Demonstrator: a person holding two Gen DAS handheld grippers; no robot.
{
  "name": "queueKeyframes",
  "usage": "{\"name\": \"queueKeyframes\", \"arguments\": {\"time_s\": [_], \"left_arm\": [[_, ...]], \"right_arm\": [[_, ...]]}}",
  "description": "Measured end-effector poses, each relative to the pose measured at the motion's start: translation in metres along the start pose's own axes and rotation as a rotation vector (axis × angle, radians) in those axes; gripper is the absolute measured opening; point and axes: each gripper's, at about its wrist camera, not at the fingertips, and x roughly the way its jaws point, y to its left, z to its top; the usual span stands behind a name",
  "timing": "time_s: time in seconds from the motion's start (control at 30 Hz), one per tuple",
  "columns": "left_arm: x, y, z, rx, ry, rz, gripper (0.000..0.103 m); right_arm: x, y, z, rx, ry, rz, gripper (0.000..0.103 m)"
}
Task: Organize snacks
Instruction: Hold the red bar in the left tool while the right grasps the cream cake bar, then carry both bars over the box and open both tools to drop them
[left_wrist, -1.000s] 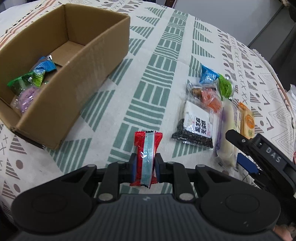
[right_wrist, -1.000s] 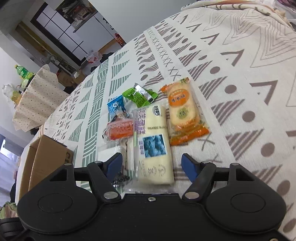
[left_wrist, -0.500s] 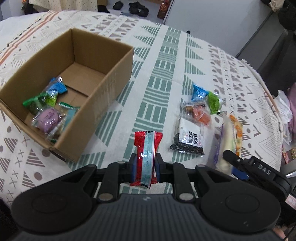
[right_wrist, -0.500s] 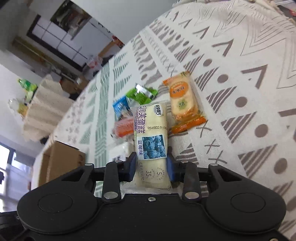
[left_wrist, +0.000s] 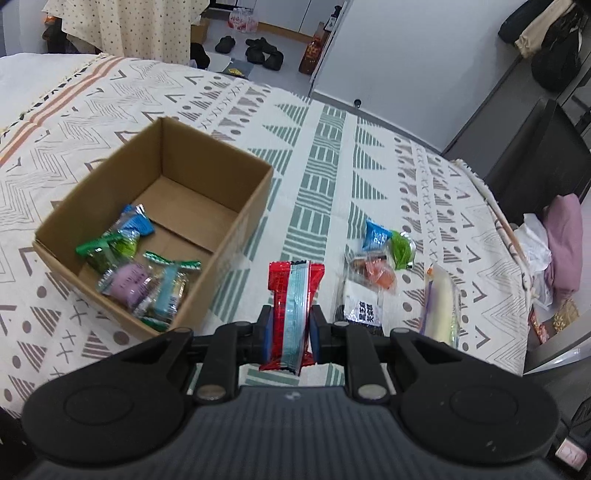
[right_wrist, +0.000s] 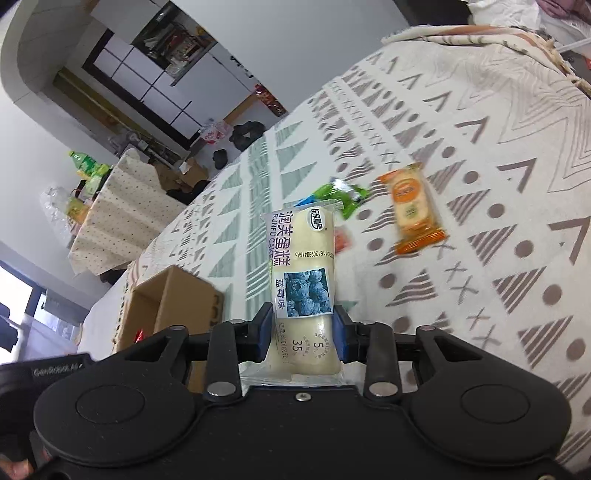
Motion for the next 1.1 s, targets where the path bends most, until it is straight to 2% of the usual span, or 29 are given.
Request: {"name": "queueKeyframes", "arguments": {"time_s": [0.4, 0.8, 1.1], "left_arm": [[-0.026, 0.035, 0.023, -0.025, -0.052, -0.045, 0.019], [-0.033, 0.073, 0.04, -0.081, -0.064, -0.065, 0.019], [-0.029, 0.103, 0.047, -0.124, -0.055, -0.067, 0.019]], "right_arm": [[-0.002, 0.063, -0.012, -0.061, -0.01, 0.046, 0.033], [0.008, 0.116, -0.019, -0.101, -0.002, 0.086, 0.033], [0.024, 0.145, -0.028, -0.129, 0.015, 0.084, 0.033]]}}
